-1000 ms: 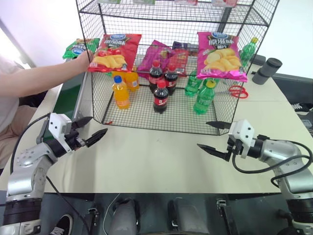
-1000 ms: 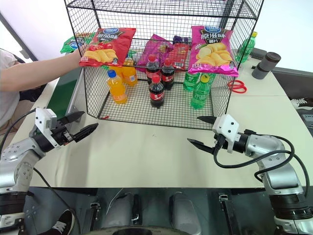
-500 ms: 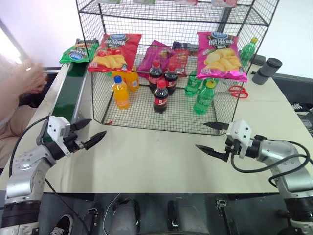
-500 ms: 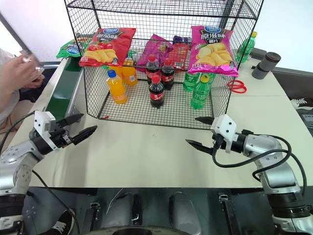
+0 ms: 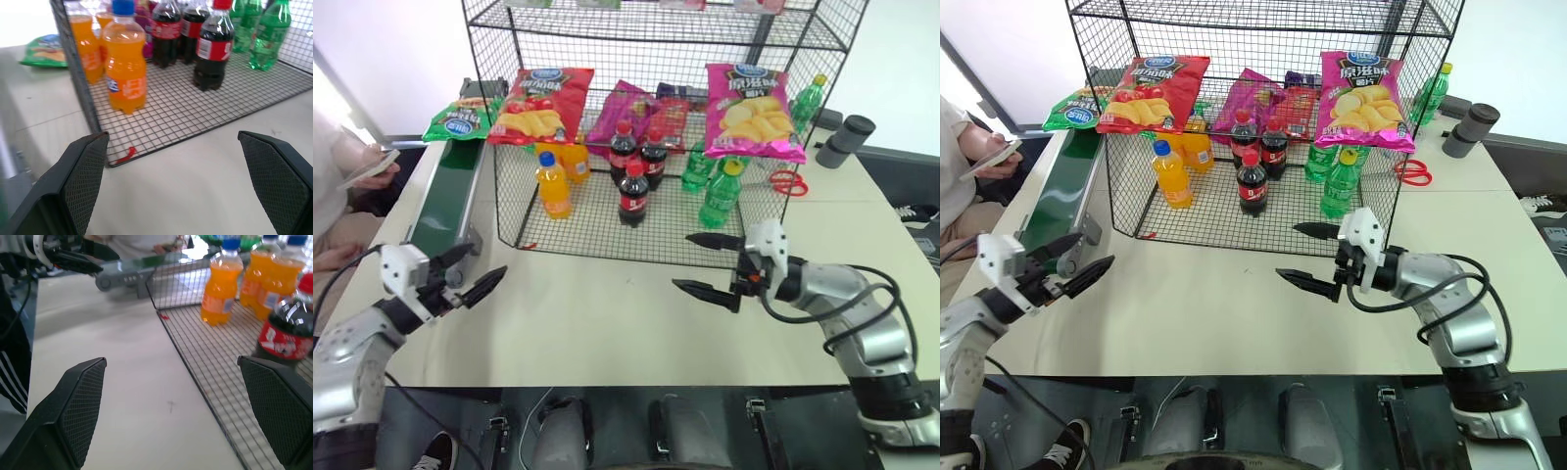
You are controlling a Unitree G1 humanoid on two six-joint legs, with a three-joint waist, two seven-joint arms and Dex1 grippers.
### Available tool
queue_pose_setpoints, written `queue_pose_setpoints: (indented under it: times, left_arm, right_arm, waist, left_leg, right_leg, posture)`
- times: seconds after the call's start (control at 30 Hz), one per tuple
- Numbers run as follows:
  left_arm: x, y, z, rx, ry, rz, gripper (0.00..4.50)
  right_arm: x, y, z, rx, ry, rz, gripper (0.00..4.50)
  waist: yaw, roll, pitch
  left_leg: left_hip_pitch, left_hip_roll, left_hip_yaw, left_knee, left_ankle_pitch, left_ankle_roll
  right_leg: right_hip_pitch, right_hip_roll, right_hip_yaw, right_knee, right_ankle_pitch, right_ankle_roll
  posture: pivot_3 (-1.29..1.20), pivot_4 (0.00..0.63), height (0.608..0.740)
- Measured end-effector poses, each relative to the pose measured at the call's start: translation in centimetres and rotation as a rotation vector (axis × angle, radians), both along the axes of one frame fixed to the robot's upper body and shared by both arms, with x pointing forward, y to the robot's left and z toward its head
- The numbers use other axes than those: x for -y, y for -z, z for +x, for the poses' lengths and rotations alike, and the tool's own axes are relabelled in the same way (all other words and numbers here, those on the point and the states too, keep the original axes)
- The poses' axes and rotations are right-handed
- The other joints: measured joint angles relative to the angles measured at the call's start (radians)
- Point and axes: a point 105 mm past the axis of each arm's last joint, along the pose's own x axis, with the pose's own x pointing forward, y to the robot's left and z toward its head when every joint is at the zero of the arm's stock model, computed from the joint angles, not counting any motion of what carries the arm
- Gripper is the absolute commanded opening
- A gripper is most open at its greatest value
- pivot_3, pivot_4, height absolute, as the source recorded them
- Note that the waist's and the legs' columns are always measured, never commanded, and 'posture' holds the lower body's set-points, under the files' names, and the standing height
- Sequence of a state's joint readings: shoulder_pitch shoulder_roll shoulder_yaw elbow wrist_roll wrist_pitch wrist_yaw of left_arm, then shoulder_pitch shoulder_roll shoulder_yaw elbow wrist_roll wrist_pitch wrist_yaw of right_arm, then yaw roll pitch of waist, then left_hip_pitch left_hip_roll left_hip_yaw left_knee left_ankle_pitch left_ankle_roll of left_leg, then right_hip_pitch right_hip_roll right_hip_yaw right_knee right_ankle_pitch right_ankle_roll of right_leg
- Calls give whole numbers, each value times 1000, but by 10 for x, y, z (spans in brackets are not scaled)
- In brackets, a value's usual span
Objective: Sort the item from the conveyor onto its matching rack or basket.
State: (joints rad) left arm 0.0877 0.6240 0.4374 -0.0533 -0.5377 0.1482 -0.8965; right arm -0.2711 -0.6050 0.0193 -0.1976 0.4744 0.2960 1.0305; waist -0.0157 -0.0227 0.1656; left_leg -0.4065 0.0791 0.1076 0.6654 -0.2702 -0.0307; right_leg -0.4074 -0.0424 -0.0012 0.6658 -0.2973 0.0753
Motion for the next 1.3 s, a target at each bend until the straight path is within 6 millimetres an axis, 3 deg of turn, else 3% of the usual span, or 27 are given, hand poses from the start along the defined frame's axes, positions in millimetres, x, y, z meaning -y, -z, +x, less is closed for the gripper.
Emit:
queue_pose_setpoints:
  times: [0.2, 0.37, 0.73, 0.9, 1.3]
  left_arm:
    - [-20, 4, -15, 48, -158, 73, 4500]
    - [-45, 4, -34, 102, -297, 286, 4500]
    - [-94, -4, -58, 194, -400, 1039, 4500]
    - [-98, -6, -53, 235, -407, 1179, 4500]
    - [-87, -5, -34, 290, -407, 1188, 4500]
  right_arm:
    - [-14, 2, 8, -1, -50, 1, 4470]
    - [-25, 5, 10, -2, -96, 5, 4470]
    - [-49, 7, 9, -12, -199, 25, 4470]
    - [-52, 6, 8, -12, -201, 40, 4470]
    - [-52, 9, 4, -9, -204, 27, 4470]
  waist:
    - [3, -1, -1]
    - [1, -1, -1]
    - [2, -1, -1]
    - [1, -1, -1]
    - [-3, -1, -1]
  left_leg:
    - [0, -1, 0, 0, 0, 0]
    - [0, 0, 1, 0, 0, 0]
    - [0, 2, 3, -1, 0, 0]
    - [0, 3, 3, -1, 0, 0]
    - [0, 4, 4, -1, 0, 0]
  right_leg:
    - [0, -1, 0, 0, 0, 0]
    - [0, -1, 0, 0, 0, 0]
    - [-2, -3, -1, 0, 0, -1]
    - [-2, -3, -1, 0, 0, -1]
    - [-2, -3, -1, 0, 0, -1]
  posture:
    - [0, 150, 740]
    - [0, 150, 740]
    - [0, 150, 740]
    - [0, 150, 740]
    - [0, 150, 740]
